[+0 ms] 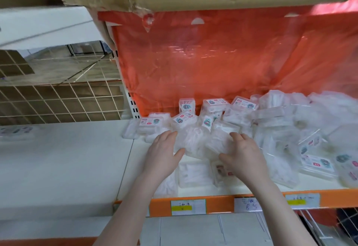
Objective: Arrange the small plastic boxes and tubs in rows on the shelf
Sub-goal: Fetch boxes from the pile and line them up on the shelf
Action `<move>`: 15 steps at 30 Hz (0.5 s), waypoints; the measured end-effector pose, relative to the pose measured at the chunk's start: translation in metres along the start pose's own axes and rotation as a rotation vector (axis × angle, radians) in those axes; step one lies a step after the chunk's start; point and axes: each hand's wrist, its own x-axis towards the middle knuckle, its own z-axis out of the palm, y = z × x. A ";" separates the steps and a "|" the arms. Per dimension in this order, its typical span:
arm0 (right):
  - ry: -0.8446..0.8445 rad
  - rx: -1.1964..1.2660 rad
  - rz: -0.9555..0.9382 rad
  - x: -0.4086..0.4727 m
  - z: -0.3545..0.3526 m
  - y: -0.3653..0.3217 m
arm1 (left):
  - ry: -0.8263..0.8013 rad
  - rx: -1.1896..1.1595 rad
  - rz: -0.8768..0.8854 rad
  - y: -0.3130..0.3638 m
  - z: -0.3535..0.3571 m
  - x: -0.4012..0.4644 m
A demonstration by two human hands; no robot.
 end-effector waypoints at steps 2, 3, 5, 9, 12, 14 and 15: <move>0.033 0.005 0.029 -0.003 -0.005 0.004 | -0.001 -0.006 0.026 0.006 0.003 0.006; 0.048 -0.003 0.041 -0.004 -0.008 0.006 | -0.001 -0.005 0.033 0.009 0.006 0.010; 0.069 -0.026 0.062 -0.006 -0.013 0.012 | -0.005 0.011 0.037 0.015 0.010 0.016; 0.088 -0.060 0.101 -0.009 -0.021 0.020 | -0.015 0.073 0.041 0.021 0.019 0.028; 0.095 -0.045 0.111 -0.009 -0.022 0.022 | -0.026 0.113 0.036 0.024 0.025 0.033; 0.091 -0.045 0.111 -0.009 -0.022 0.023 | -0.031 0.135 0.031 0.025 0.028 0.035; 0.090 -0.046 0.111 -0.008 -0.021 0.023 | -0.032 0.142 0.026 0.026 0.028 0.036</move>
